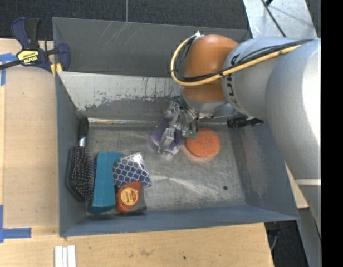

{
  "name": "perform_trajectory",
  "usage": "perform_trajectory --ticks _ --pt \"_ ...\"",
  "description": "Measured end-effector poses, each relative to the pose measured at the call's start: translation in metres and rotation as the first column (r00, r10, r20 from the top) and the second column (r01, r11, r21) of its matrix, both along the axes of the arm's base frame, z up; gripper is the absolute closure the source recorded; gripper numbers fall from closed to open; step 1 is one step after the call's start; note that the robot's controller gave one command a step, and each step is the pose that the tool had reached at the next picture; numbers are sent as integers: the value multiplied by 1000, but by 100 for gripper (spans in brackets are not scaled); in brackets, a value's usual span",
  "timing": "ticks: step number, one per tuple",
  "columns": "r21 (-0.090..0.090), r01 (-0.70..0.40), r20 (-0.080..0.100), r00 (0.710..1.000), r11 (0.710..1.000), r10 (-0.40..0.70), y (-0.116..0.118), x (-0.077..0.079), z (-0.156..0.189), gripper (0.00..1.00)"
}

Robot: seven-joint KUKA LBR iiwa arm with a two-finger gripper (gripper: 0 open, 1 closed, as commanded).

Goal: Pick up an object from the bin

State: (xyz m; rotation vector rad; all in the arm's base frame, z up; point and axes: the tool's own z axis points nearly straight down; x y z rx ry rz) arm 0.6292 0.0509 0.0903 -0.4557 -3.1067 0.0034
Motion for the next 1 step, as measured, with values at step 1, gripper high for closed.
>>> perform_trajectory --ticks 1 --pt "2 -3 10 1000 1000 3 2 2 51 100"
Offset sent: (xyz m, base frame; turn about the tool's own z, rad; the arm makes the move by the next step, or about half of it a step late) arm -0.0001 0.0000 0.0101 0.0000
